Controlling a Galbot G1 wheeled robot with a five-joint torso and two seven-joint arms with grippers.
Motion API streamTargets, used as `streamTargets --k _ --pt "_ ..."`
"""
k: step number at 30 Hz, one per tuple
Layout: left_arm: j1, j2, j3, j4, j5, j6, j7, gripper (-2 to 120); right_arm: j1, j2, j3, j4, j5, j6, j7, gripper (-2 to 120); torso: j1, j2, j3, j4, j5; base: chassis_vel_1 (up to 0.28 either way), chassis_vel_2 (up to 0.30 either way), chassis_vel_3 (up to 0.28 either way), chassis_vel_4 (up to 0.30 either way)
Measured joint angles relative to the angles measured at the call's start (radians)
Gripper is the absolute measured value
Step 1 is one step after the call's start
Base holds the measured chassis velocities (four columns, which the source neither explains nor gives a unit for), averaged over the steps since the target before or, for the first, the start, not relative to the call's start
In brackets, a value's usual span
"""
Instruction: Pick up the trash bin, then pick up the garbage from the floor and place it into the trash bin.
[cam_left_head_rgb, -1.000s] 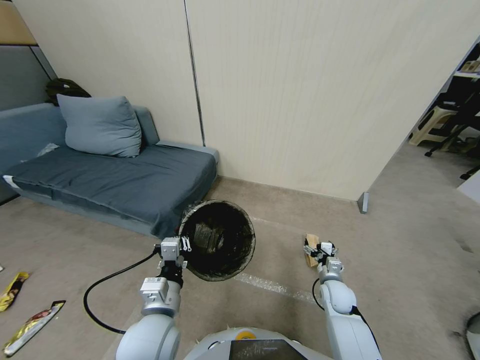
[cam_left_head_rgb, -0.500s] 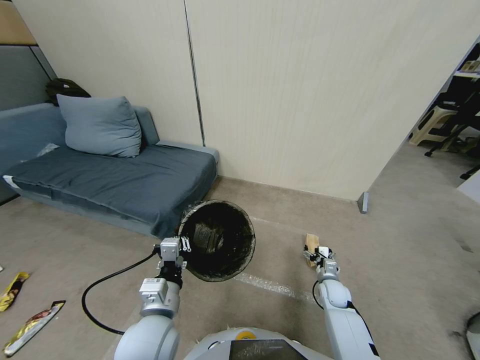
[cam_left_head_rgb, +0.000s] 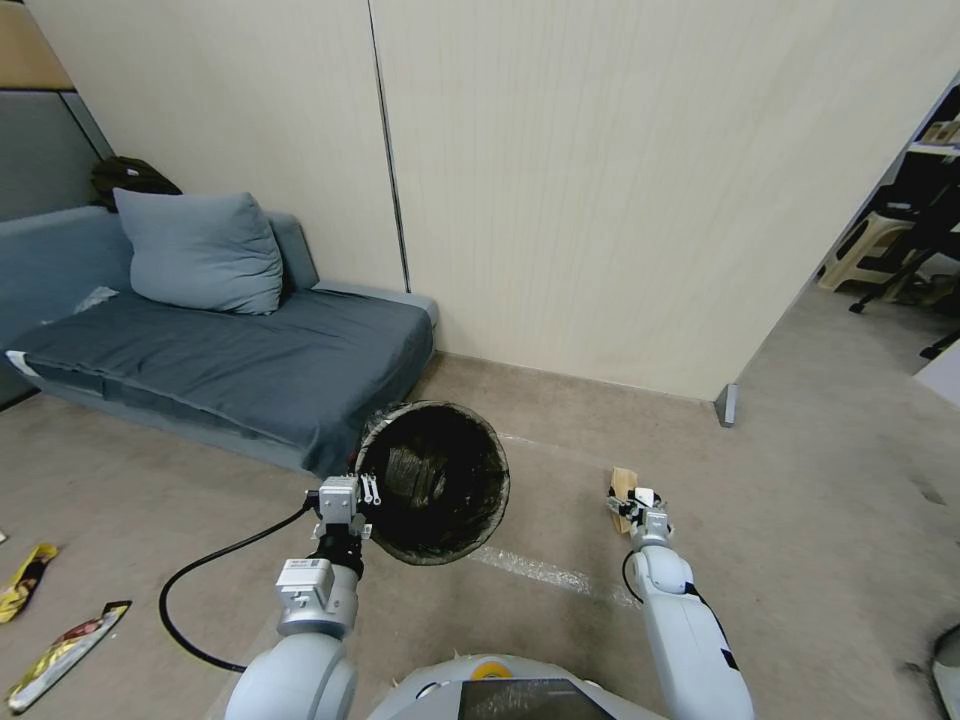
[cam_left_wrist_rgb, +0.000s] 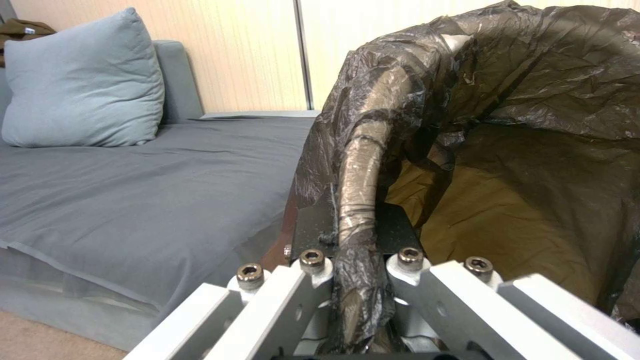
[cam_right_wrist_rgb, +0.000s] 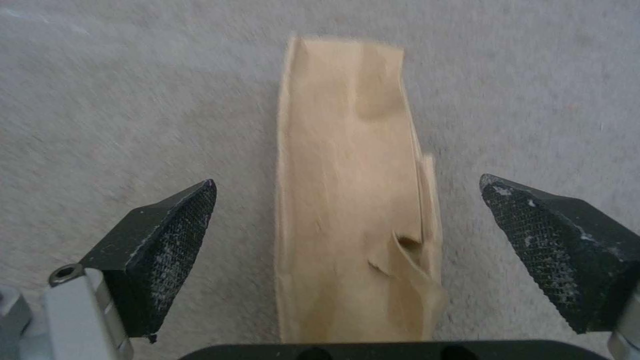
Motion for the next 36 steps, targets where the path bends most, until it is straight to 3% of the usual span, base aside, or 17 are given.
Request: streamTargets --k 8,30,36 --pt "0.0 0.0 0.0 0.003 0.001 -0.001 -0.001 2 0.038 -0.008 0.015 -0.11 0.0 0.012 0.0 93 0.0 0.0 0.0 -0.0001 0.0 0.0 0.0 0.0 0.0" --pt "0.001 -0.001 0.008 0.006 0.008 -0.002 -0.001 2 0.04 -0.011 0.029 -0.139 0.003 0.036 -0.001 10 0.0 0.0 0.0 0.0 0.0 0.0 0.0 0.0 0.0" --pt "0.001 -0.001 0.009 0.006 0.009 -0.002 -0.001 2 0.04 -0.01 0.029 -0.138 0.003 0.041 -0.001 0 0.0 0.0 0.0 0.0 0.0 0.0 0.0 0.0 0.0"
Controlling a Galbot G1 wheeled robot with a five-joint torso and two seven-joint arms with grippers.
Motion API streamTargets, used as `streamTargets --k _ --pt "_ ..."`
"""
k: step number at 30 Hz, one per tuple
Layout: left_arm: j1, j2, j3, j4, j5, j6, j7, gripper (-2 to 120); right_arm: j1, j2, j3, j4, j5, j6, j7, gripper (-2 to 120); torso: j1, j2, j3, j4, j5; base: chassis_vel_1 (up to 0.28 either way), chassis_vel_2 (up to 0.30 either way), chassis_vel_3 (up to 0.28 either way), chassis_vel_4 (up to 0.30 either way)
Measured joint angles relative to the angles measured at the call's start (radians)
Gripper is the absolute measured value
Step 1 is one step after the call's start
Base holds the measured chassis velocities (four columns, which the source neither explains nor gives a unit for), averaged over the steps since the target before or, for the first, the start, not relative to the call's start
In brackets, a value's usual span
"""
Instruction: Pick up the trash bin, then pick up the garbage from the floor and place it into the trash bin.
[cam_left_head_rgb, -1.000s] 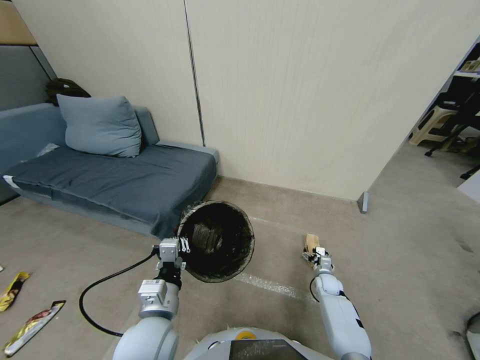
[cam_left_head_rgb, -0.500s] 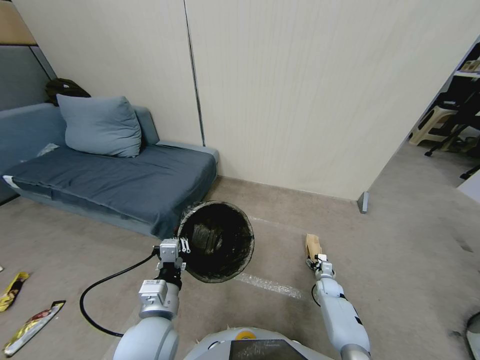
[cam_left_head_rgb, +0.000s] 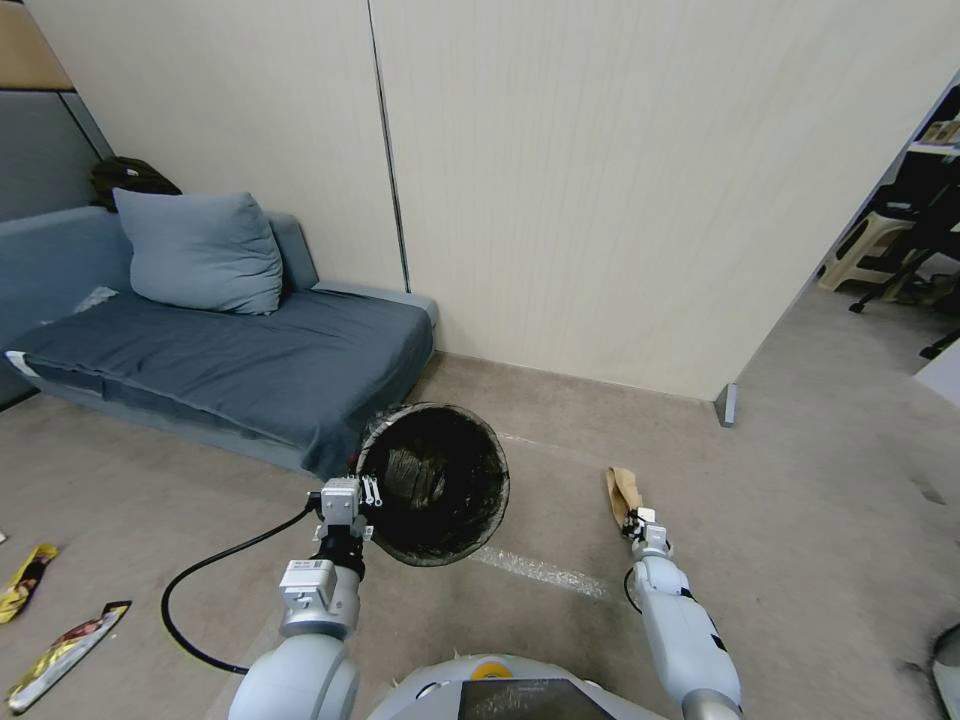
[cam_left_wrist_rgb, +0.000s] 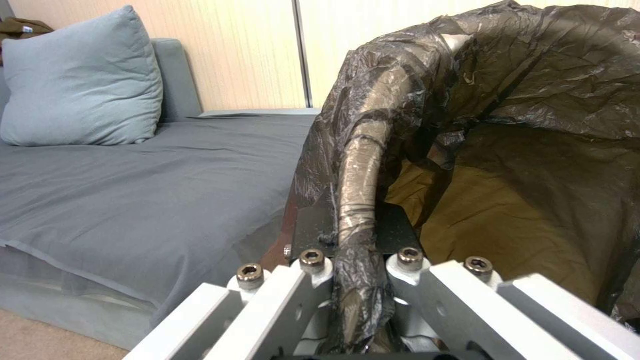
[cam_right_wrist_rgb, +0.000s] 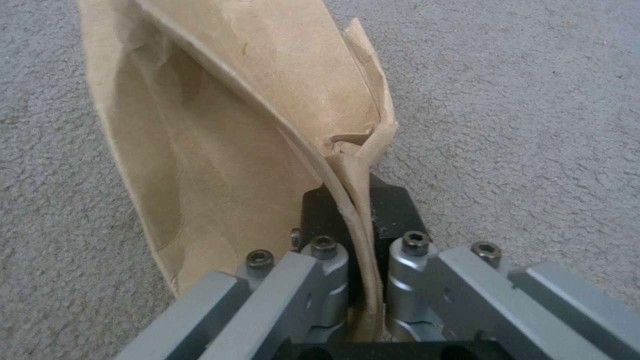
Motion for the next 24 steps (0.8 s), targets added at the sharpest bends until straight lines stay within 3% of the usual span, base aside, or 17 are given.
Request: streamTargets --k 14,24 --pt "-0.004 0.005 0.006 0.009 0.001 -0.001 0.0 1 -0.036 0.007 -0.008 0.11 0.008 0.016 0.002 0 0.0 0.0 0.0 0.0 0.0 0.0 0.0 0.0 0.0" --pt "-0.007 0.008 0.023 0.027 -0.003 -0.001 -0.001 1 -0.183 0.031 -0.052 0.551 0.069 -0.004 0.002 0 0.0 0.0 0.0 -0.0001 -0.0001 0.0 0.0 0.0 0.0"
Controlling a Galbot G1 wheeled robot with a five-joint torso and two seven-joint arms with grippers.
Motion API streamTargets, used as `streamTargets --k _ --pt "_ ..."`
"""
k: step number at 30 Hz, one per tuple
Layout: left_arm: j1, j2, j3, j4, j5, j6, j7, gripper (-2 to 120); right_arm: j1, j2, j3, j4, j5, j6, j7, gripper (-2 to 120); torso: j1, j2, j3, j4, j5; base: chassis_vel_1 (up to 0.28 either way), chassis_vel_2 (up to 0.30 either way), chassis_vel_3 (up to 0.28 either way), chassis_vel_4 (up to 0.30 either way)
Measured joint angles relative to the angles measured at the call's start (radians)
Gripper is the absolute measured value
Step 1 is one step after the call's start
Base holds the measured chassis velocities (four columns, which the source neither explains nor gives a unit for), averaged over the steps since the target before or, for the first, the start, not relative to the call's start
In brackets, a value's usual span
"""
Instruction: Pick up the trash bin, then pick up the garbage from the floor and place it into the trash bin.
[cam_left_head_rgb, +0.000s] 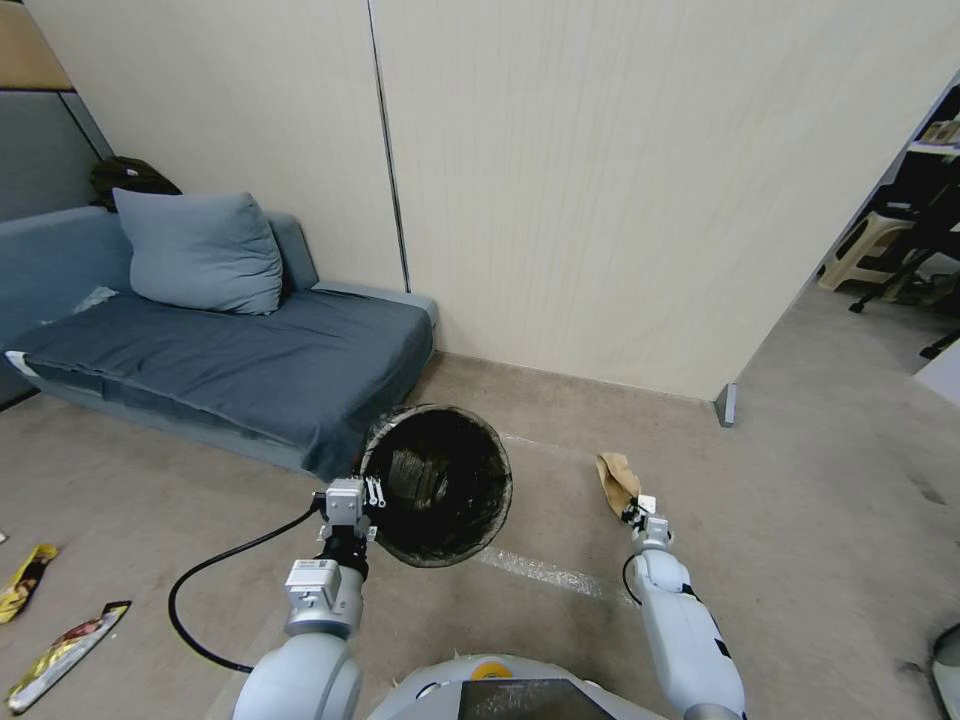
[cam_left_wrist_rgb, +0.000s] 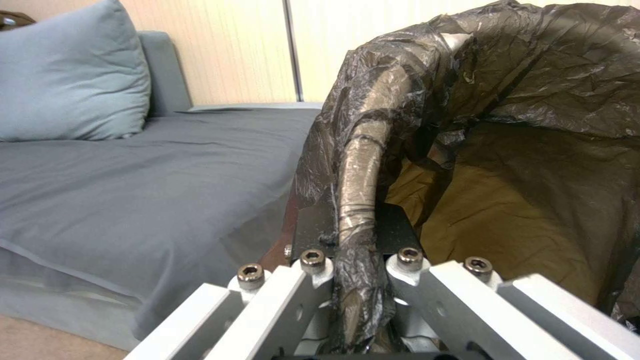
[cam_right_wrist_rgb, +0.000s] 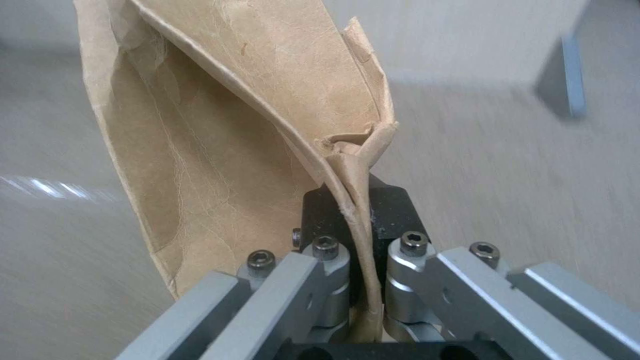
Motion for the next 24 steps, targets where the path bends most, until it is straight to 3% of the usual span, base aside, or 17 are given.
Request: streamTargets --k 1,3,6,7,10,13,19,22,24 --pt "0.0 0.001 0.004 0.004 -0.004 0.0 0.0 1 -0.042 0.004 -0.015 0.106 0.005 -0.002 -0.009 0 0.0 0.0 0.0 -0.0002 0.0004 0.0 0.0 0.0 0.0" --pt "0.0 0.002 0.006 0.006 -0.006 0.0 0.0 1 -0.063 0.006 -0.023 0.165 0.008 -0.001 -0.018 0 0.0 0.0 0.0 -0.0001 0.0003 0.0 0.0 0.0 0.0" --pt "-0.002 0.003 0.013 0.018 -0.013 0.001 0.0 1 -0.148 0.006 -0.064 0.393 0.022 0.04 -0.086 0 0.0 0.0 0.0 0.0002 0.0 0.0 0.0 0.0 0.0" --pt "-0.002 0.003 0.013 0.018 -0.013 0.001 0.0 1 -0.148 0.006 -0.064 0.393 0.022 0.04 -0.086 0 0.0 0.0 0.0 0.0002 0.0 0.0 0.0 0.0 0.0" --pt "-0.005 0.003 0.021 0.028 -0.017 0.002 0.0 1 -0.214 -0.008 -0.11 0.57 0.042 0.104 -0.185 0 0.0 0.0 0.0 0.0001 0.0 0.0 0.0 0.0 0.0" --pt "-0.007 0.002 0.026 0.035 -0.018 0.002 0.0 1 -0.256 -0.028 -0.148 0.667 0.06 0.162 -0.264 0 0.0 0.0 0.0 0.0001 0.0 0.0 0.0 0.0 0.0" --pt "-0.009 0.0 0.032 0.044 -0.018 0.002 0.0 1 -0.298 -0.058 -0.212 0.741 0.066 0.212 -0.35 0 0.0 0.0 0.0 0.0 0.0 0.0 0.0 0.0 0.0" --pt "-0.011 -0.003 0.038 0.048 -0.017 0.003 0.0 1 -0.326 -0.075 -0.339 0.728 0.013 0.243 -0.384 0 0.0 0.0 0.0 0.0001 0.0002 0.0 0.0 0.0 0.0" --pt "-0.011 -0.004 0.038 0.048 -0.017 0.003 0.0 1 -0.328 -0.075 -0.352 0.722 0.005 0.245 -0.384 0 0.0 0.0 0.0 0.0001 0.0002 0.0 0.0 0.0 0.0"
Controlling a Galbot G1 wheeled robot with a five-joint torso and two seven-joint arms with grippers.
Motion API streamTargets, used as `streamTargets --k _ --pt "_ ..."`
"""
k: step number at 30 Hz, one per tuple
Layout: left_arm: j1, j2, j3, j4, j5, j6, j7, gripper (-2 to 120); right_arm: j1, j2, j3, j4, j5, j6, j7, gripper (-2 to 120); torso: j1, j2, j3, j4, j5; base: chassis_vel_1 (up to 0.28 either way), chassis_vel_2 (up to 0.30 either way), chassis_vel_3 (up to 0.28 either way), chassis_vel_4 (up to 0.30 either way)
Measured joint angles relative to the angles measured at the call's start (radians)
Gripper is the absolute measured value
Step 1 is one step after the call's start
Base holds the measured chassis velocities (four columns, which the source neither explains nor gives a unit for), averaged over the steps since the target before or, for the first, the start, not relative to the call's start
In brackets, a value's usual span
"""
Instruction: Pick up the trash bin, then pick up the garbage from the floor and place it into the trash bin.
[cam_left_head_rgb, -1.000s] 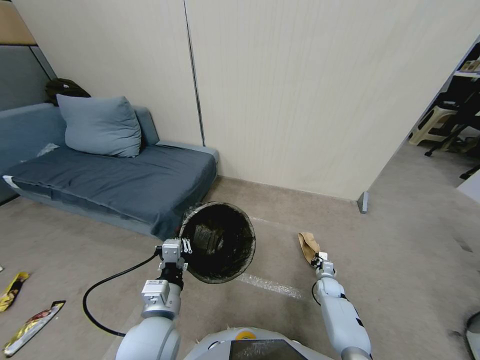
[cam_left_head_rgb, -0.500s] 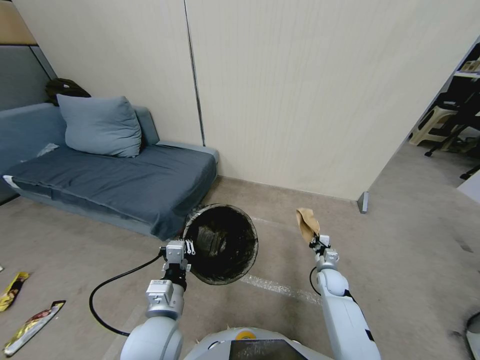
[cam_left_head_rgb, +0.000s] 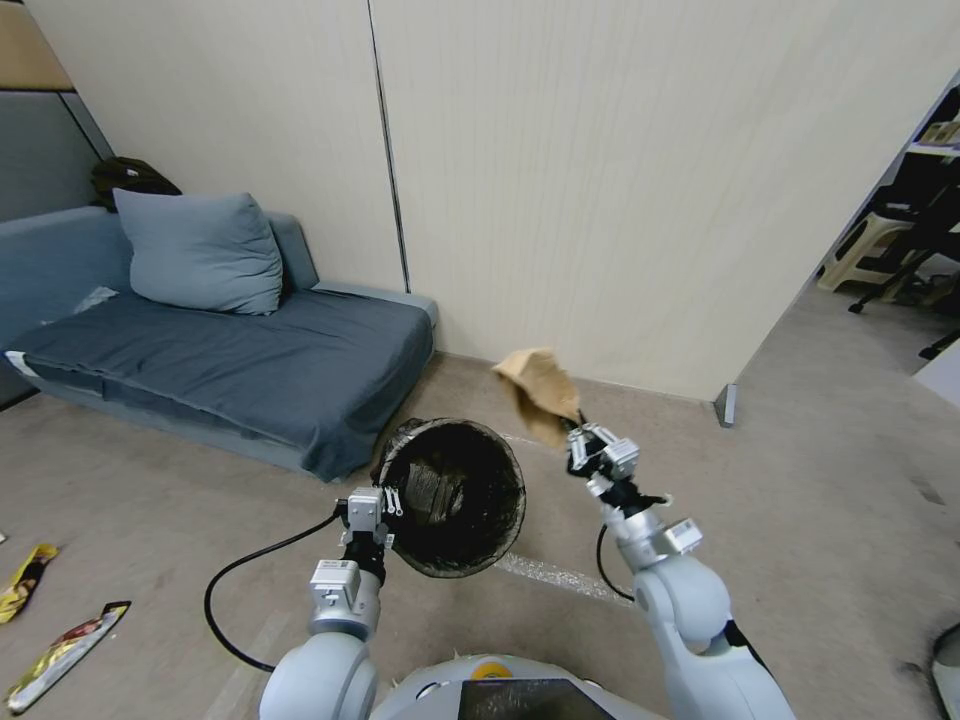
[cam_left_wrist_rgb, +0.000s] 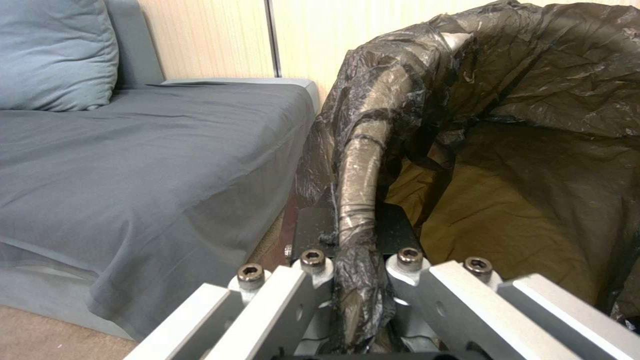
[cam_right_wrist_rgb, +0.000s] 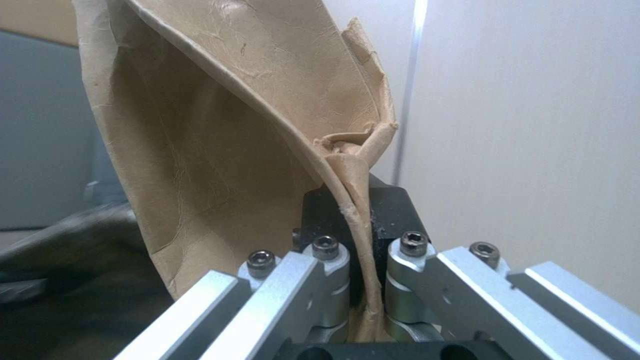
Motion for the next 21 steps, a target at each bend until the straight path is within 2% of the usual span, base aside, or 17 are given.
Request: streamTargets --k 2,6,21 --pt "0.0 -0.001 0.001 0.001 0.002 0.0 0.0 1 -0.004 0.006 -0.047 -0.027 -0.032 0.008 0.0 0 0.0 0.0 0.0 0.0 0.0 0.0 0.0 0.0 0.0" --pt "-0.001 -0.002 0.001 0.001 0.003 0.0 0.002 1 0.009 0.031 -0.081 -0.075 -0.07 0.014 0.0 0 0.0 0.0 0.0 0.0 -0.0001 0.0 0.0 0.0 0.0" --pt "-0.004 -0.006 0.011 -0.001 0.013 0.0 0.003 1 0.009 0.056 -0.11 -0.206 -0.116 0.039 0.001 0 0.0 0.0 0.0 -0.0001 -0.0001 0.0 0.0 0.0 0.0"
